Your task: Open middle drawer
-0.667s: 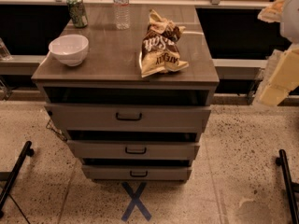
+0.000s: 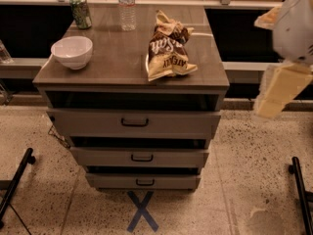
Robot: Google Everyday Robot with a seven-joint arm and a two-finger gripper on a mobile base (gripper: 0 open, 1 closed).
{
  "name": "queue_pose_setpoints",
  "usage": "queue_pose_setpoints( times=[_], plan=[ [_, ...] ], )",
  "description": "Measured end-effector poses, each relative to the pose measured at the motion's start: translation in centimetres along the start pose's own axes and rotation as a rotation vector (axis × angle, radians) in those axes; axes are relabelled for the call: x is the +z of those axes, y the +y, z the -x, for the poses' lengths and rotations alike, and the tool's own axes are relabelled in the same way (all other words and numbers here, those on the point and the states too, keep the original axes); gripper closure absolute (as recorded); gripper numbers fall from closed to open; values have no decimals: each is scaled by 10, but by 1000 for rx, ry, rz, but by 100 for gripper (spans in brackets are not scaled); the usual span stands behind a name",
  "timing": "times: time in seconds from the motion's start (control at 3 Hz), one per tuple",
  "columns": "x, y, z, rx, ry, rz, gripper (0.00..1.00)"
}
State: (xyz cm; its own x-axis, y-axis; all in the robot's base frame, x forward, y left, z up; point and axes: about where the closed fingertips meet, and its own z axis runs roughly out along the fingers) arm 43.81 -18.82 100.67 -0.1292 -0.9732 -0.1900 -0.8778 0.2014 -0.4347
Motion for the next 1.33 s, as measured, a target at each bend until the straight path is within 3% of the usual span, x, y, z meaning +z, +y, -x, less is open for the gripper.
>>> queue_pose_setpoints(
  times=[0.67, 1.0, 1.33],
  plan=[
    [120, 17, 23, -96, 43, -34, 0],
    [123, 16, 20, -98, 53, -41, 0],
    [136, 24, 22, -105, 21, 48, 0]
  ],
)
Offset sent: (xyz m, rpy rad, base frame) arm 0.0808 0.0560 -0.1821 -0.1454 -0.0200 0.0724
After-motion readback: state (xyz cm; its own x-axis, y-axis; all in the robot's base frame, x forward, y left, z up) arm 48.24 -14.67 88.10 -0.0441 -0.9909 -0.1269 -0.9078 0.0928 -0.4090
